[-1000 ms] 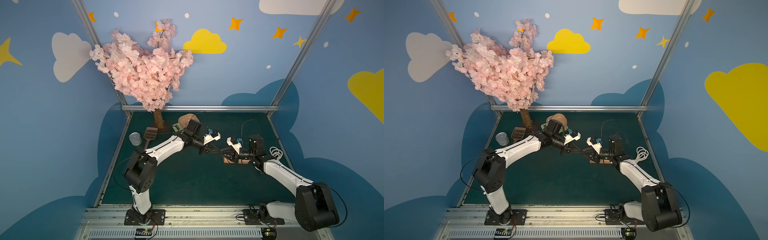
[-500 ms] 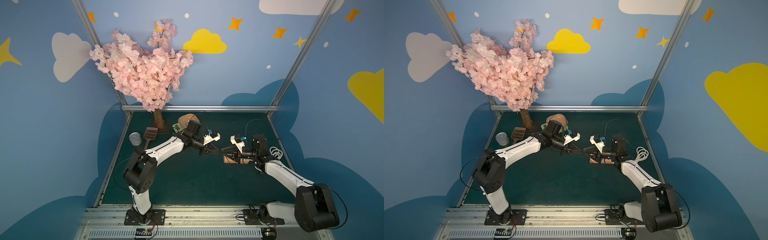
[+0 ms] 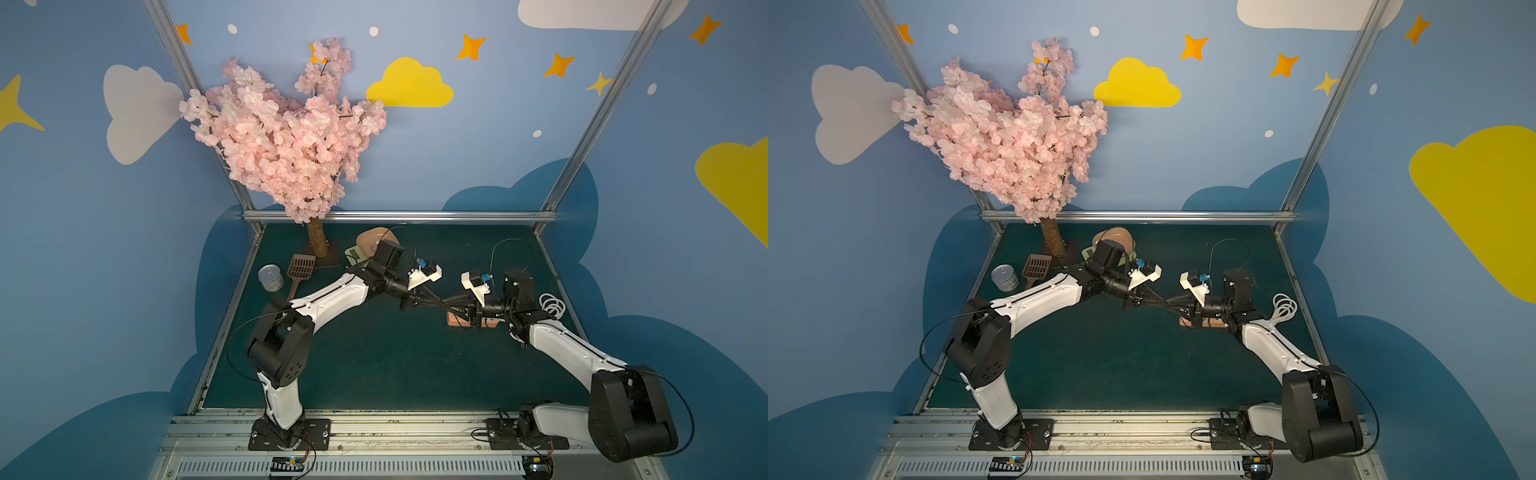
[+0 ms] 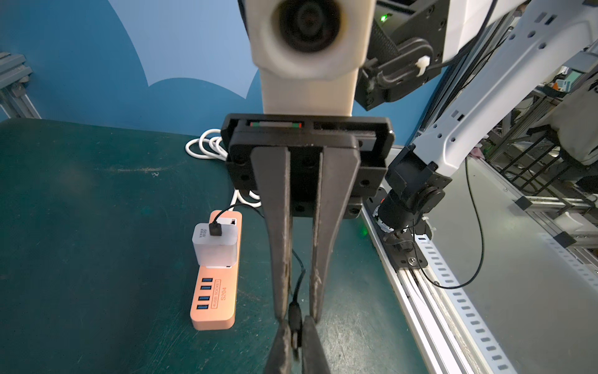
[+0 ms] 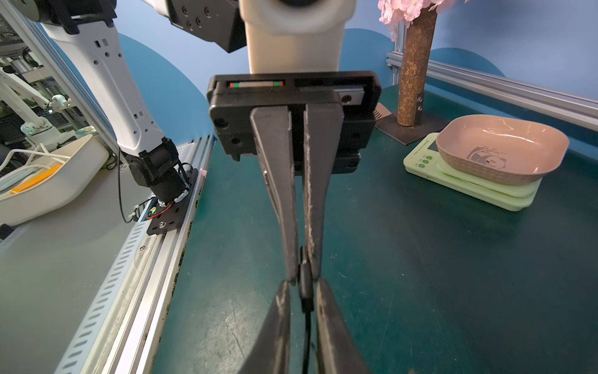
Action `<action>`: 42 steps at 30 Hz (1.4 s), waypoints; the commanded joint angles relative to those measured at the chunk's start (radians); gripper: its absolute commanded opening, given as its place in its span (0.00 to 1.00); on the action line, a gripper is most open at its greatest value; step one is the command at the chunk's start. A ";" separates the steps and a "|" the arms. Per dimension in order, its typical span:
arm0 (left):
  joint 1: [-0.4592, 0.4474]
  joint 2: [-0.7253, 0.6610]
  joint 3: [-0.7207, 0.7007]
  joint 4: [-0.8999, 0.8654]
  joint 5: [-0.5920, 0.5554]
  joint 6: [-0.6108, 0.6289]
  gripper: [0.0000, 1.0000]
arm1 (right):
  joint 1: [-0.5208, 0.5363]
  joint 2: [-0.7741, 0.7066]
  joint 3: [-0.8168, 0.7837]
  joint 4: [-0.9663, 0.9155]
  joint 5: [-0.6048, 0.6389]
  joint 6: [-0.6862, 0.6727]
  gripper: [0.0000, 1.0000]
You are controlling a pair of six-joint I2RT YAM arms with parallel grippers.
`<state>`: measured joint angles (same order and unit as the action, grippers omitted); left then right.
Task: Charge the electronic scale
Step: Pick up the charging cable from the center of the board, then move the electronic scale to the center of the board.
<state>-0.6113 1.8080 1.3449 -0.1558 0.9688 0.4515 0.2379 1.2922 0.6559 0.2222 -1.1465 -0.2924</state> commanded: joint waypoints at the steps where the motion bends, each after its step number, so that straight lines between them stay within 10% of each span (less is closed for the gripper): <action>1: -0.005 -0.025 -0.004 0.013 0.019 -0.005 0.08 | -0.005 0.018 0.010 0.001 -0.028 0.004 0.12; 12: -0.006 -0.015 -0.003 0.022 0.013 -0.010 0.12 | -0.010 0.026 0.010 0.046 -0.027 0.043 0.00; 17: 0.012 -0.027 -0.024 0.100 -0.116 -0.106 0.54 | -0.017 0.031 0.010 0.037 0.000 0.048 0.00; 24: 0.167 -0.106 -0.175 0.446 -0.508 -0.496 0.73 | -0.021 0.099 0.098 -0.074 0.042 0.043 0.00; 29: 0.275 -0.099 -0.177 0.434 -0.826 -0.662 0.73 | -0.022 0.156 0.154 -0.128 0.064 0.075 0.00; 42: 0.395 0.209 0.189 0.097 -0.980 -0.634 0.71 | -0.023 0.197 0.197 -0.182 0.074 0.081 0.00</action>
<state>-0.2180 1.9572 1.4677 0.0734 0.0475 -0.2176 0.2176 1.4811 0.8318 0.0681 -1.0740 -0.2127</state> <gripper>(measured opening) 0.711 0.066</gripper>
